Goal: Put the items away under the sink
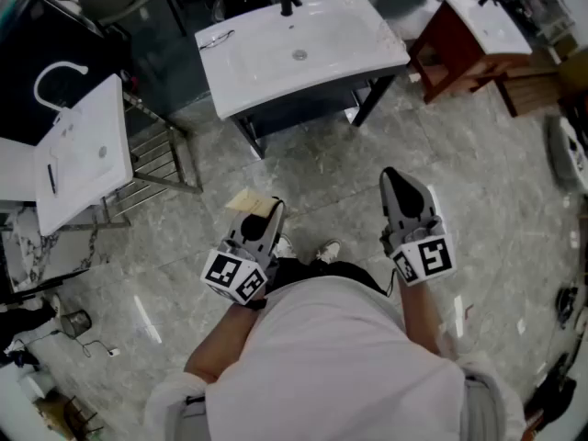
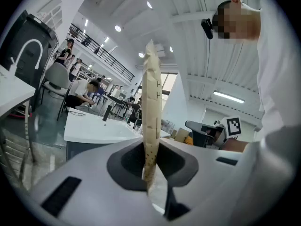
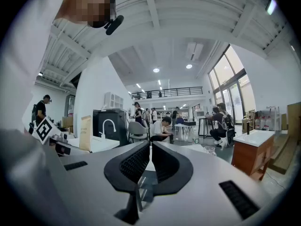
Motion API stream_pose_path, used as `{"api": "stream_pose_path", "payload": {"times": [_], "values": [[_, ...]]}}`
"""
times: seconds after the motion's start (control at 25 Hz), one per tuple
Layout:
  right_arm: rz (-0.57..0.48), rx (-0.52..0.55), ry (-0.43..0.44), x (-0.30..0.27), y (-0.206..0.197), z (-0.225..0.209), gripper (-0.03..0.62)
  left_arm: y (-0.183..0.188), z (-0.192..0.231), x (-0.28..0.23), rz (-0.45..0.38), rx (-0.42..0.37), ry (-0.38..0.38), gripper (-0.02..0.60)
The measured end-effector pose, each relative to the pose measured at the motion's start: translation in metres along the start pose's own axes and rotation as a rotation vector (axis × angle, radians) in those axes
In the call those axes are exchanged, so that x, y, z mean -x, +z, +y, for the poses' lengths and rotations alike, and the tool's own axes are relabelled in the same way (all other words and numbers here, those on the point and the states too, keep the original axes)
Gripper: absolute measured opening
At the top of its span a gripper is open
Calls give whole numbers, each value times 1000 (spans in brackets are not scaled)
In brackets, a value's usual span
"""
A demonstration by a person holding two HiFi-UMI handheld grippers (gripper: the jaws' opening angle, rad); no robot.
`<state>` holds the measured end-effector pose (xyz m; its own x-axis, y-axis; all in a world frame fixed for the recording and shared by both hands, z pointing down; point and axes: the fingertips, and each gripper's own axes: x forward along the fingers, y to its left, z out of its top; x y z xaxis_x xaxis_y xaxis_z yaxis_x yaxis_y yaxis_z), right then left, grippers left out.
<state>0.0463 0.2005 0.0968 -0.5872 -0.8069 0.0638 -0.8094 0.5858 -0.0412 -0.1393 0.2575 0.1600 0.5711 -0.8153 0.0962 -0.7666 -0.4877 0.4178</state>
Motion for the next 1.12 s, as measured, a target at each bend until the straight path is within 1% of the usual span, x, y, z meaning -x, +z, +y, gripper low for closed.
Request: {"api": "stream_pose_path", "payload": {"times": [0.2,0.48,0.68,0.84,0.96,1.12], "values": [[-3,-6,7,3,-1,3,43,-2,-4,3,5,4,9,40],[-11,-24,16,10,-3,-10,43,-4,-12,-6,20,8,38,40],[-19,-52,34,18,-5,-24,43,-13,-23,-17,1,-4,37,40],[-24,-50,59,23,-7,-34,43,-14,-26,-26,-8,-21,67,40],[-33,-44,75,27,-8,-43,43,-13,-28,-32,-28,-17,99,40],[-38,-49,78,28,-8,-53,43,-9,-30,-39,-42,-43,107,40]]}}
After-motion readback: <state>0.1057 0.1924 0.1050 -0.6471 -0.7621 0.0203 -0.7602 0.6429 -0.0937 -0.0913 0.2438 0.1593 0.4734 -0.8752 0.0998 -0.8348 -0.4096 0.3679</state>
